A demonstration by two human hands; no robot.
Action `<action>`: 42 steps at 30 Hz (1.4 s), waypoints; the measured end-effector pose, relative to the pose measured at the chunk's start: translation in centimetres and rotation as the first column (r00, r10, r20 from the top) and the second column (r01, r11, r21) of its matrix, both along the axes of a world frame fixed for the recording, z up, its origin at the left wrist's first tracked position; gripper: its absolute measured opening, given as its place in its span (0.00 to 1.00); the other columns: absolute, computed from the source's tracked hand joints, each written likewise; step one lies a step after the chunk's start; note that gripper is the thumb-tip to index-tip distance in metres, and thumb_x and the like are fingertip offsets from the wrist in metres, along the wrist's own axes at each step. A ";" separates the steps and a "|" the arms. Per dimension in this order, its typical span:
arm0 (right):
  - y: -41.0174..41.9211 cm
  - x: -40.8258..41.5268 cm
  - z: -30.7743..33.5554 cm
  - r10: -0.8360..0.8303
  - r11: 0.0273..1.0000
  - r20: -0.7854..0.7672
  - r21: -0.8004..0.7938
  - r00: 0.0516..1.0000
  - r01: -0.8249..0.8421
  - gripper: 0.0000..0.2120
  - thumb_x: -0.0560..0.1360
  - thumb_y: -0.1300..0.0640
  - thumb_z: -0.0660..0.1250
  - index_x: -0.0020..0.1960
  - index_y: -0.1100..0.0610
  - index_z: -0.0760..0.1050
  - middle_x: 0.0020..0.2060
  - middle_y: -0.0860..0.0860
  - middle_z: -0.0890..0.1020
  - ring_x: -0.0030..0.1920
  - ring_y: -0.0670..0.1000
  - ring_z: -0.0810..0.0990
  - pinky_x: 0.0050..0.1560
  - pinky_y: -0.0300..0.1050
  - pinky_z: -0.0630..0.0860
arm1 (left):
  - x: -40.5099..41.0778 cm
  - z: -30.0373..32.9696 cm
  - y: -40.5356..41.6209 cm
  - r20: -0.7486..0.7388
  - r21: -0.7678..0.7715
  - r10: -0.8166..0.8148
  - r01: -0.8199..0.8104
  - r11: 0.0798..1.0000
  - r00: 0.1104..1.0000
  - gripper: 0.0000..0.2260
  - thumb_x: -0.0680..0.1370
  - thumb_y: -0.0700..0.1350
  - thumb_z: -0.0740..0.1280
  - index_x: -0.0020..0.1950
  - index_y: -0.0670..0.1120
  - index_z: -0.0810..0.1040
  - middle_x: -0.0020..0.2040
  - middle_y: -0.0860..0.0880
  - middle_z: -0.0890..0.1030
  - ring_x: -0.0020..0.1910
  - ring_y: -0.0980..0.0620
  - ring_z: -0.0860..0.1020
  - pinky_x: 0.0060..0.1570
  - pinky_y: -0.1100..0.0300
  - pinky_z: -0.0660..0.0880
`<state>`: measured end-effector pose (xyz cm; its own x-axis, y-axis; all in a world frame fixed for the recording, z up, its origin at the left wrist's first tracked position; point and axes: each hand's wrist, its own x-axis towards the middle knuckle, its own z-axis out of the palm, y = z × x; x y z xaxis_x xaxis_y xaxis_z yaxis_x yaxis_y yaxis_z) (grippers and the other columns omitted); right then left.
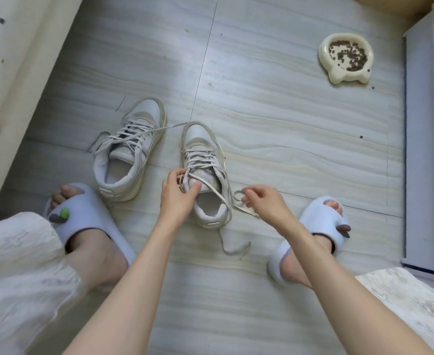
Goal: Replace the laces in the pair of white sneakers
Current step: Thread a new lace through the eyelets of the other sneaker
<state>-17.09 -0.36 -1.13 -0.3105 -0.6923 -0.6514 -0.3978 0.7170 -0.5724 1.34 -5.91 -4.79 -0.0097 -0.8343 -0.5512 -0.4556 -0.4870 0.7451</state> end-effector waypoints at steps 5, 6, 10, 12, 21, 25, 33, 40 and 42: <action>-4.6 1.4 -0.7 0.099 0.992 -0.046 -0.073 0.994 -0.102 0.16 0.79 0.59 0.57 0.64 0.57 0.74 0.58 0.54 0.80 0.59 0.52 0.77 0.63 0.48 0.70 | -0.4 -0.6 0.2 -0.042 -0.009 0.100 -0.101 0.995 0.994 0.15 0.73 0.43 0.69 0.57 0.53 0.71 0.58 0.46 0.75 0.56 0.47 0.75 0.59 0.51 0.72; -5.2 1.7 -0.9 0.132 0.988 -0.048 -0.074 0.990 -0.135 0.15 0.79 0.59 0.57 0.64 0.57 0.75 0.59 0.53 0.79 0.60 0.51 0.76 0.63 0.46 0.70 | -0.4 -0.6 0.3 -0.036 -0.013 0.119 -0.120 0.993 0.992 0.15 0.74 0.42 0.69 0.58 0.53 0.72 0.58 0.46 0.76 0.54 0.47 0.76 0.58 0.53 0.73; -6.1 1.9 -2.1 0.164 0.984 -0.091 -0.052 0.982 -0.170 0.09 0.77 0.60 0.62 0.54 0.58 0.78 0.52 0.52 0.81 0.54 0.49 0.77 0.52 0.38 0.68 | -0.1 -0.8 0.5 -0.038 -0.069 0.123 -0.126 0.990 0.992 0.15 0.74 0.39 0.67 0.59 0.50 0.74 0.57 0.46 0.77 0.50 0.49 0.76 0.52 0.61 0.71; -5.8 1.7 -2.3 0.201 0.979 -0.109 -0.017 0.973 -0.204 0.05 0.77 0.59 0.63 0.48 0.57 0.77 0.48 0.52 0.81 0.50 0.50 0.76 0.49 0.40 0.68 | 0.3 -0.7 0.2 -0.039 -0.068 0.129 -0.132 0.989 0.991 0.14 0.75 0.39 0.67 0.59 0.51 0.75 0.56 0.47 0.78 0.49 0.50 0.76 0.50 0.65 0.70; -4.3 0.8 0.3 -0.126 0.992 0.372 0.023 0.920 0.126 0.11 0.78 0.58 0.63 0.37 0.58 0.73 0.23 0.45 0.67 0.26 0.45 0.66 0.39 0.45 0.73 | 1.0 0.5 -1.8 -0.037 -0.028 0.130 -0.131 0.991 0.991 0.15 0.74 0.38 0.68 0.59 0.48 0.76 0.54 0.49 0.77 0.52 0.52 0.75 0.59 0.57 0.71; -3.1 -0.3 1.5 -0.158 0.980 0.409 -0.042 0.899 0.192 0.11 0.78 0.59 0.63 0.38 0.59 0.75 0.23 0.46 0.68 0.27 0.47 0.64 0.33 0.40 0.63 | -0.5 1.8 -1.2 0.190 -0.365 0.091 -0.015 0.931 0.977 0.06 0.75 0.42 0.67 0.50 0.44 0.80 0.48 0.45 0.79 0.49 0.43 0.74 0.54 0.61 0.66; -2.5 -0.7 3.5 -0.104 0.972 0.497 -0.132 0.861 0.194 0.08 0.77 0.62 0.62 0.41 0.60 0.77 0.26 0.49 0.75 0.27 0.47 0.69 0.32 0.39 0.67 | -4.2 5.8 -1.8 -0.232 0.242 0.005 0.053 0.969 0.973 0.15 0.80 0.48 0.60 0.37 0.46 0.79 0.36 0.48 0.81 0.36 0.52 0.78 0.41 0.60 0.75; -1.2 -1.0 3.4 -0.085 0.986 0.440 -0.092 0.894 0.139 0.08 0.77 0.63 0.62 0.42 0.59 0.78 0.28 0.49 0.79 0.29 0.45 0.75 0.35 0.34 0.72 | -4.4 6.8 -1.9 -0.689 0.496 0.475 -0.122 0.860 0.548 0.08 0.81 0.40 0.58 0.55 0.43 0.75 0.49 0.45 0.81 0.49 0.50 0.80 0.57 0.57 0.74; -0.6 -1.3 3.3 -0.105 0.984 0.444 -0.081 0.890 0.157 0.07 0.77 0.64 0.62 0.42 0.60 0.78 0.30 0.49 0.81 0.31 0.46 0.76 0.37 0.37 0.72 | -3.8 6.9 -2.6 -0.730 0.569 0.583 -0.156 0.808 0.358 0.08 0.81 0.39 0.57 0.56 0.44 0.73 0.51 0.44 0.81 0.50 0.48 0.81 0.56 0.56 0.76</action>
<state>-18.40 -0.98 2.16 -0.1056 -0.7409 -0.6633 0.0039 0.6667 -0.7453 -2.44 -8.48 2.12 -0.3807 -0.6301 -0.6768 0.5988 -0.7257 0.3388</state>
